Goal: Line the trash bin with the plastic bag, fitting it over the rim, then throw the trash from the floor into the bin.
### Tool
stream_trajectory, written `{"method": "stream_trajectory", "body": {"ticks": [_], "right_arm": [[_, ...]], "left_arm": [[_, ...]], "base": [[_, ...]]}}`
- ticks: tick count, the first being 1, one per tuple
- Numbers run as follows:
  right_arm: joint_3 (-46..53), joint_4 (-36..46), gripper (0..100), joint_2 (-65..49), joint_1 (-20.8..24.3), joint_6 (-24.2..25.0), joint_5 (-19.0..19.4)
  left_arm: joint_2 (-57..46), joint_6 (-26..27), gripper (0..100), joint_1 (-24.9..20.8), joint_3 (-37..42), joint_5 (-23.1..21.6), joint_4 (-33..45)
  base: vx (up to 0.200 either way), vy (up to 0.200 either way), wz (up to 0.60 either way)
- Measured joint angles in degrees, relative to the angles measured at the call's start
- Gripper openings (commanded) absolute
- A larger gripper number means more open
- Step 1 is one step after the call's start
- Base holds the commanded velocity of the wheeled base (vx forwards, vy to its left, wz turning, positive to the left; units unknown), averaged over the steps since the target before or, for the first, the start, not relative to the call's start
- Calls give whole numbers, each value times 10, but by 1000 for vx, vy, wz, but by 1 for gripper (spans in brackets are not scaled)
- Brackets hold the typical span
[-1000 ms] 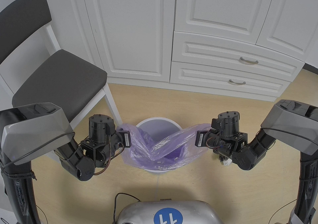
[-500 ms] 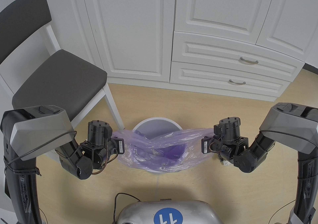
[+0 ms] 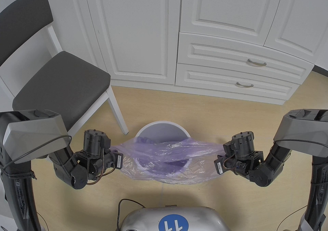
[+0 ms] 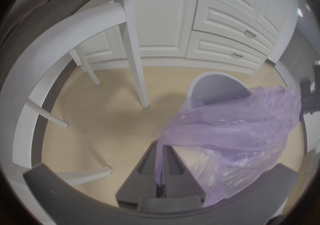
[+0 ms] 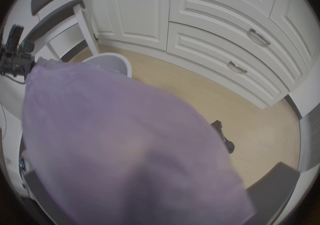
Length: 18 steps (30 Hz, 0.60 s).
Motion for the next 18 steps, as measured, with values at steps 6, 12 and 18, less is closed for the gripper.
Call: {"method": "stream_trajectory", "body": {"ticks": [6, 12, 18], "right_arm": [[42, 0, 0, -25, -6, -52, 6], [68, 2, 0, -45, -10, -76, 18], [74, 0, 0, -45, -7, -80, 18]], "left_arm": [[-42, 48, 0, 13, 46, -52, 29], [-67, 75, 0, 21, 72, -66, 40], [-64, 79, 0, 17, 77, -66, 35]], "base": [[0, 0, 0], [0, 0, 0], [0, 0, 0]]}}
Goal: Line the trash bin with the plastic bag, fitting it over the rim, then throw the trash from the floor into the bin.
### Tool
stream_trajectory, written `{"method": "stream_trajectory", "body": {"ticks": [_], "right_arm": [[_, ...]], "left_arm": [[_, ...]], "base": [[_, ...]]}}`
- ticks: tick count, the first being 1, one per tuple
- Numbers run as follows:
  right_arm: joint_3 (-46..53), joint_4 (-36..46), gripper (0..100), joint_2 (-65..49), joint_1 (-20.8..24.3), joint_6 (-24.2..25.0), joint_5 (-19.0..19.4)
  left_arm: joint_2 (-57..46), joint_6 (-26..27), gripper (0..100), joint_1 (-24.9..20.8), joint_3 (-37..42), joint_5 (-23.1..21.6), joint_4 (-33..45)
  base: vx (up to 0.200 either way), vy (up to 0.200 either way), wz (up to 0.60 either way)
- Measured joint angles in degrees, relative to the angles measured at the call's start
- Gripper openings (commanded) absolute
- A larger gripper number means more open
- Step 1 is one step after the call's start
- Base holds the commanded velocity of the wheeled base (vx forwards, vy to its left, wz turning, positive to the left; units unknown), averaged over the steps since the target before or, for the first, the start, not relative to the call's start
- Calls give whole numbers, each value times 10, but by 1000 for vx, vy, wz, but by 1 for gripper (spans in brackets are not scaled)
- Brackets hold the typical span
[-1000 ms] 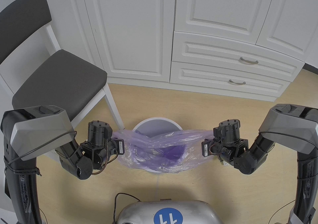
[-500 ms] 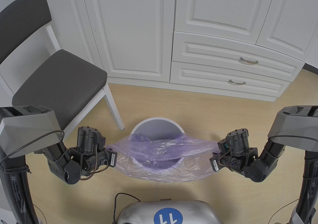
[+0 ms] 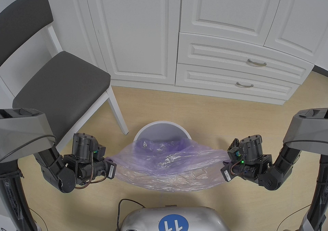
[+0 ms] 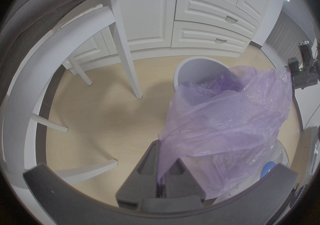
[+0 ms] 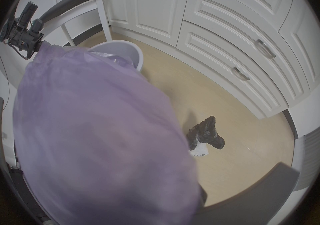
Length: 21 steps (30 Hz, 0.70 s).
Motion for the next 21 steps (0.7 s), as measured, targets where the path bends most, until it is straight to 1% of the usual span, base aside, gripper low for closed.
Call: {"method": "stream_trajectory", "body": {"ticks": [3, 6, 7, 8, 11, 14, 15, 16, 21], "right_arm": [[-6, -4, 0, 10, 1, 1, -1], [-21, -6, 0, 24, 2, 10, -3], [-30, -8, 0, 30, 3, 21, -3], [-34, -9, 0, 33, 3, 28, -4], [-59, -22, 0, 48, 5, 79, -4], [-86, -37, 0, 61, 9, 119, -4], [-113, -54, 0, 75, 17, 159, -3], [-123, -58, 0, 80, 20, 171, -2], [-137, -58, 0, 86, 22, 185, -2]], "left_arm": [[17, -2, 0, -5, -5, 2, -10], [47, -11, 0, -10, -17, 7, -51], [61, -16, 0, -12, -22, 10, -81], [67, -19, 0, -12, -25, 12, -95], [99, -31, 0, -14, -36, 22, -154], [123, -37, 0, -14, -47, 27, -182], [139, -40, 0, -12, -55, 29, -188], [143, -40, 0, -10, -58, 30, -190], [145, -40, 0, -2, -61, 30, -190]], "base": [[0, 0, 0], [0, 0, 0], [0, 0, 0], [0, 0, 0], [0, 0, 0], [0, 0, 0], [0, 0, 0], [0, 0, 0], [0, 0, 0]]}}
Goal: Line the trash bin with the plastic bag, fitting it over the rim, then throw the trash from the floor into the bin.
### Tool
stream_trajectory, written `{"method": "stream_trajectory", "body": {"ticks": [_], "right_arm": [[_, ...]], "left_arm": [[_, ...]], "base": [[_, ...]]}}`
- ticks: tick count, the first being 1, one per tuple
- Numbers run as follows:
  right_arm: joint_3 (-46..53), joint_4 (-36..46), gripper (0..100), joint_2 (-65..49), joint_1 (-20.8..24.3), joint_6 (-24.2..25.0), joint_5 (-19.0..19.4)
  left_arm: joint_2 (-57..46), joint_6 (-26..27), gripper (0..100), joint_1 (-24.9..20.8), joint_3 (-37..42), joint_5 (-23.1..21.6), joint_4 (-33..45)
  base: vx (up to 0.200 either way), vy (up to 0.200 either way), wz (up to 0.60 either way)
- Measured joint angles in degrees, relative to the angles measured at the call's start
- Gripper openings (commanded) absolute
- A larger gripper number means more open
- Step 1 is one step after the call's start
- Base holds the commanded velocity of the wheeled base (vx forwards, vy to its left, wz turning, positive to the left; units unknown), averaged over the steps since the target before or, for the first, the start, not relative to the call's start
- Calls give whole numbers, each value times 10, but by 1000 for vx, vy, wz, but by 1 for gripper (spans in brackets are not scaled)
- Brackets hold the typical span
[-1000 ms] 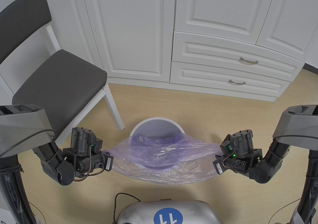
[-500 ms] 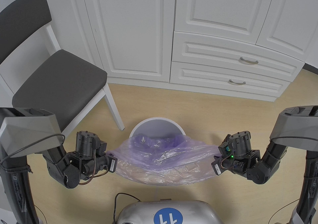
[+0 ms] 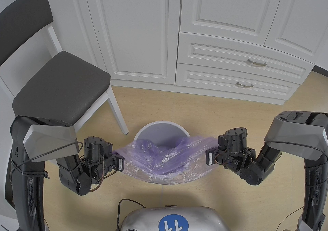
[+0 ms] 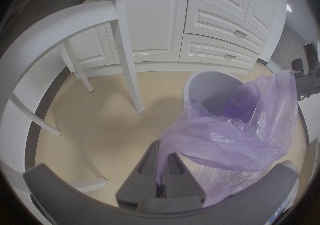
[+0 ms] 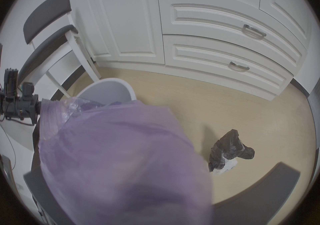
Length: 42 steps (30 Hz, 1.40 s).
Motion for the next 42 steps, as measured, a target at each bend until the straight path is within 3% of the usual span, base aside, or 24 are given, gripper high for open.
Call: {"method": "stream_trajectory", "body": {"ticks": [15, 16, 21, 24, 26, 30, 36, 39, 42], "right_arm": [[-28, -1, 0, 34, -3, 7, -1], [-29, -1, 100, 36, -4, 7, 0], [-24, -2, 100, 35, -8, 8, 4], [-6, -3, 100, 21, -11, 9, 33], [10, -3, 100, 9, -15, 8, 76], [45, -5, 100, -23, -41, 6, 196], [83, -13, 100, -62, -115, 4, 358], [94, -28, 100, -69, -151, 4, 414], [101, -59, 100, -65, -182, 4, 441]], "left_arm": [[-6, 6, 0, 38, 2, -7, 13], [-6, 6, 0, 38, 2, -7, 13], [-7, 6, 0, 37, 3, -7, 12], [-9, 5, 0, 34, 3, -8, 11], [-9, 4, 0, 34, 4, -7, 11], [-10, 2, 0, 31, 1, -6, 11], [-9, 0, 0, 30, -6, -3, 11], [-6, 0, 0, 30, -12, -2, 12], [-1, -1, 0, 33, -19, -2, 13]], "base": [[0, 0, 0], [0, 0, 0], [0, 0, 0], [0, 0, 0], [0, 0, 0], [0, 0, 0], [0, 0, 0], [0, 0, 0], [0, 0, 0]]}}
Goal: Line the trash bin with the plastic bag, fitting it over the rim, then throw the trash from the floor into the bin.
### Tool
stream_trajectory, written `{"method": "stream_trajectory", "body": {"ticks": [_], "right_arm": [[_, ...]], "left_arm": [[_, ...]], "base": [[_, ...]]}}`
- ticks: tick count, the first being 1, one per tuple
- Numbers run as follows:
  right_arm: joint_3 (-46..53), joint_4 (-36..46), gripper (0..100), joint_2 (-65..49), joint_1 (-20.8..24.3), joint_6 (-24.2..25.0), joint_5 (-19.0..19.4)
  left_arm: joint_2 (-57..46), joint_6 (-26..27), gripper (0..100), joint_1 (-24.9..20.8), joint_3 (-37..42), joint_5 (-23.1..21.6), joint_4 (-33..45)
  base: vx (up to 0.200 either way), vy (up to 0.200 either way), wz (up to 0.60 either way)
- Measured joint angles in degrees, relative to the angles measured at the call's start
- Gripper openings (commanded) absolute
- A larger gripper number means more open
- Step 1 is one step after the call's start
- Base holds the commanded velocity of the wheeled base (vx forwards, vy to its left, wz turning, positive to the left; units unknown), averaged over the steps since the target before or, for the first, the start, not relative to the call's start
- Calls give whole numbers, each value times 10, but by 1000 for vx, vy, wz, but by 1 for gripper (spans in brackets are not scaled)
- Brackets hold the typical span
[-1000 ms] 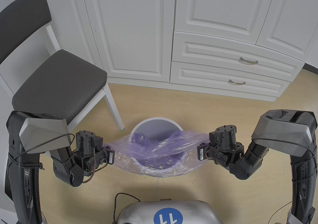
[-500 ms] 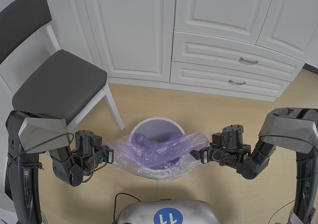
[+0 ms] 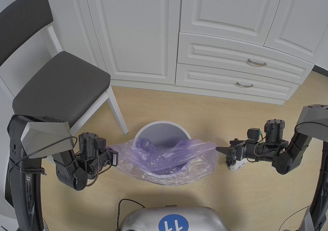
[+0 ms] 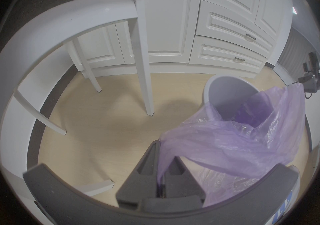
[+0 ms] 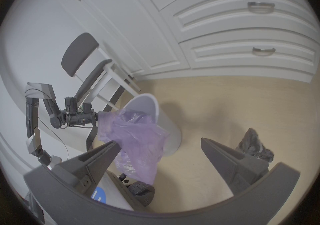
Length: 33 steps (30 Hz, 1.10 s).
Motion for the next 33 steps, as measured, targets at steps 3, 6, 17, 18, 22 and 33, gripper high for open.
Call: {"method": "stream_trajectory", "body": {"ticks": [3, 6, 17, 18, 22, 33], "right_arm": [[3, -30, 100, 9, -18, 0, 10], [5, -54, 100, 15, -30, 1, 7], [-8, -33, 100, -22, -2, 4, -191], [-12, -25, 100, -29, 8, 4, -224], [-21, 0, 100, -64, 62, 0, -332], [-4, -28, 100, -125, 247, -189, -438]], "left_arm": [[4, 0, 0, 4, -5, 0, 1], [7, 0, 0, 7, -8, 0, 1], [4, -10, 0, 3, -4, 1, 0], [4, -11, 0, 2, -4, 1, 0], [3, -14, 0, -1, -2, 1, 0], [-1, -18, 100, -10, 7, 0, -6]], "base": [[0, 0, 0], [0, 0, 0], [0, 0, 0], [0, 0, 0], [0, 0, 0], [0, 0, 0]]}}
